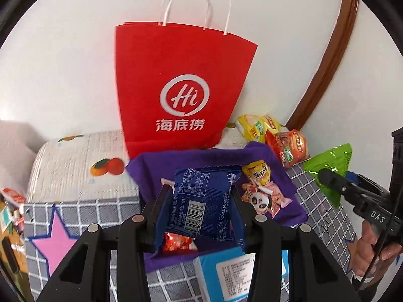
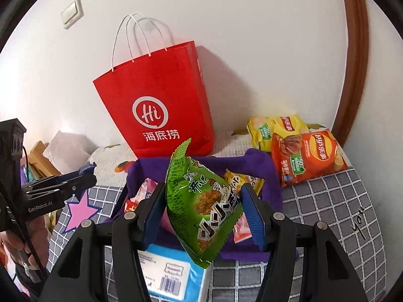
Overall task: Organize snacks
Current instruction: 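Carry the green bag and blue packet up over the purple towel, then lower the green bag with the right tool while the left tool lowers the blue packet, opening both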
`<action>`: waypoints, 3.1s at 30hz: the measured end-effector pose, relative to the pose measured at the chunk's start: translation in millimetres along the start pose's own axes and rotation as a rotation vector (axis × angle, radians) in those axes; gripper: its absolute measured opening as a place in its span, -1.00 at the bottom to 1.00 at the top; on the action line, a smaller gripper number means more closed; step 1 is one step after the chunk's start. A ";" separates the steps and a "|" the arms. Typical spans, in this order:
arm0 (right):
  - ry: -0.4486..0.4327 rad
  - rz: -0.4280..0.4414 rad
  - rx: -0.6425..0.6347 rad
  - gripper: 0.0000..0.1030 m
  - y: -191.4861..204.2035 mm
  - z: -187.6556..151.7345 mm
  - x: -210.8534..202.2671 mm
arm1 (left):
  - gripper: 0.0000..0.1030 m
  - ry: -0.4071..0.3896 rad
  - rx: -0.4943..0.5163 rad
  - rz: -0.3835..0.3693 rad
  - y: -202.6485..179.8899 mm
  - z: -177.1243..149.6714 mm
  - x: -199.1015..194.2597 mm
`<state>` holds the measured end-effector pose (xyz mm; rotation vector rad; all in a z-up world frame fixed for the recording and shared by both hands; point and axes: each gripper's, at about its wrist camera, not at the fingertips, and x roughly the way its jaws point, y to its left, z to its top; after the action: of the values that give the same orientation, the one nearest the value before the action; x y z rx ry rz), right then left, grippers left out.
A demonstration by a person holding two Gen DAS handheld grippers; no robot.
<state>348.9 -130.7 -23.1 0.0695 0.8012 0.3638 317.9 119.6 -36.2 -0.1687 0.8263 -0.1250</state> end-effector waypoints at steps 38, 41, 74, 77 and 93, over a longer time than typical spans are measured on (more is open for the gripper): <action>0.265 0.070 -0.097 0.15 -32.1 14.9 105.1 | -0.19 0.095 -0.096 0.049 23.6 -1.1 69.5; 0.287 0.071 -0.084 0.15 -34.3 13.5 111.7 | -0.19 0.101 -0.112 0.049 28.0 -1.0 71.4; 0.407 0.040 -0.027 0.27 -49.7 -2.9 150.1 | -0.19 0.194 -0.180 0.058 36.8 -11.5 101.1; 0.400 0.038 -0.055 0.28 -46.2 -4.2 150.2 | -0.19 0.201 -0.194 0.052 37.7 -13.5 104.6; 0.356 0.038 -0.086 0.43 -43.1 2.1 130.9 | -0.17 0.216 -0.240 0.025 39.9 -21.2 114.0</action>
<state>446.5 -125.8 -120.4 -0.0624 1.1356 0.4536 380.6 136.5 -140.2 -0.3752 1.0577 -0.0196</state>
